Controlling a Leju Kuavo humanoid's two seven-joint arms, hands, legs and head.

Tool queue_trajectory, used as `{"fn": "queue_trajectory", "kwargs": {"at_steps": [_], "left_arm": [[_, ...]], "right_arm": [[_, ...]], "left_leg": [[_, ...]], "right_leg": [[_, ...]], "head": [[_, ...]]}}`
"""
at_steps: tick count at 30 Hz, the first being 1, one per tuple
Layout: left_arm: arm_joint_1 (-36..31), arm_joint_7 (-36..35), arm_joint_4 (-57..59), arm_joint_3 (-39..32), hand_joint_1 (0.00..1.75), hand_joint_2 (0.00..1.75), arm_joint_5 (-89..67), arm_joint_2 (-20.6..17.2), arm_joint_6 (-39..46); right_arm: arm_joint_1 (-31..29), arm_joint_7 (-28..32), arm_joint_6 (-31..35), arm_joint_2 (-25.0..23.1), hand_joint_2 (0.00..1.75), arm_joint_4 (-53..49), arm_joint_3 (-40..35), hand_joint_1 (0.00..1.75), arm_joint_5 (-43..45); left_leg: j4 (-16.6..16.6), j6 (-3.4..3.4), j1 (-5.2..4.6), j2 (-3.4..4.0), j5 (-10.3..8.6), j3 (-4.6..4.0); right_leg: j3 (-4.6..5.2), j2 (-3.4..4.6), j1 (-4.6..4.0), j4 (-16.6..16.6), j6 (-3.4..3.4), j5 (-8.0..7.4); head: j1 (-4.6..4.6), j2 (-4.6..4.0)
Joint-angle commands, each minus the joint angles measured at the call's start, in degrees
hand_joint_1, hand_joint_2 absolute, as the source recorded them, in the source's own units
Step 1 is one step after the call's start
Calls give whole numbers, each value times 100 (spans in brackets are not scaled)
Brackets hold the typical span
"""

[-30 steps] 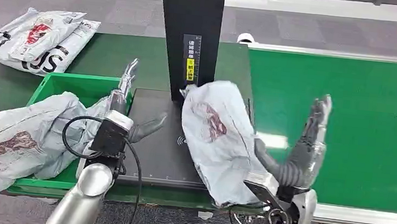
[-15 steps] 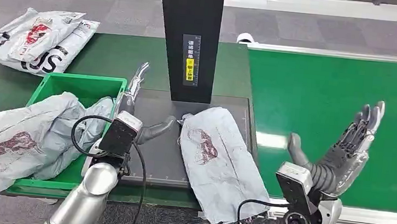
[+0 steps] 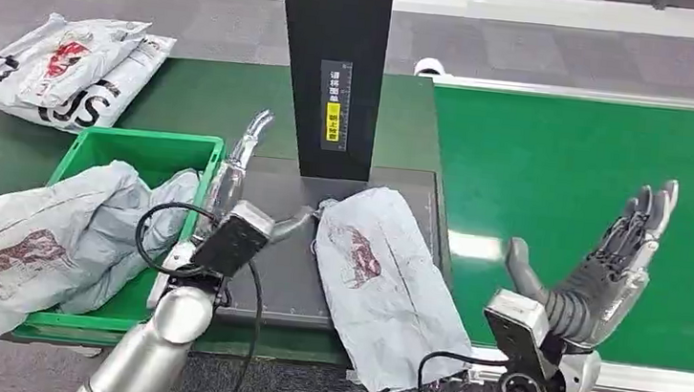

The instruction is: Moved the parcel from conveyor to table for the left to box.

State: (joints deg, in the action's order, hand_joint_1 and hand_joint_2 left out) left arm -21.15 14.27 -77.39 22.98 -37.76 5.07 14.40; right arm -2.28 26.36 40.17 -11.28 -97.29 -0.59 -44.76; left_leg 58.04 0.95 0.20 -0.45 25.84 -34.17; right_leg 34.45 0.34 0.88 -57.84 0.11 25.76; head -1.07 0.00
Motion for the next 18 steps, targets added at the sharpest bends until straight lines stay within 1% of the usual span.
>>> {"fn": "queue_trajectory", "kwargs": {"at_steps": [1,4,7,13,18], "left_arm": [[-1200,230,2982,1640,0,175,-1105,605,-109],[-1327,298,3333,1899,0,175,-1072,863,-382],[-1393,296,3625,2035,0,175,-1048,1024,-485],[-1424,334,3680,2055,0,175,-1038,1028,-493],[-1541,405,3868,2140,0,175,-875,1202,-474]], "right_arm": [[-261,-8,-17,-20,175,-107,107,0,141],[-431,-63,-17,-37,175,-18,39,0,108],[-578,-146,-17,-79,175,75,-26,0,56],[-560,-143,-17,-104,175,55,-17,0,33],[-633,-193,-17,-229,175,63,54,0,-102]], "left_leg": [[-5,-4,-1,-37,-9,5],[-2,-7,3,-23,-7,3],[0,-6,-3,-8,-3,4],[-2,-5,-2,2,0,6],[-3,-5,-1,3,-1,7]], "right_leg": [[-21,-43,1,8,1,3],[-19,-32,1,12,5,-3],[-12,-13,10,5,8,-5],[-12,-3,8,7,6,-7],[-13,-3,2,9,6,-8]], "head": [[0,-2],[0,-2],[0,-2],[0,0],[0,-2]]}}
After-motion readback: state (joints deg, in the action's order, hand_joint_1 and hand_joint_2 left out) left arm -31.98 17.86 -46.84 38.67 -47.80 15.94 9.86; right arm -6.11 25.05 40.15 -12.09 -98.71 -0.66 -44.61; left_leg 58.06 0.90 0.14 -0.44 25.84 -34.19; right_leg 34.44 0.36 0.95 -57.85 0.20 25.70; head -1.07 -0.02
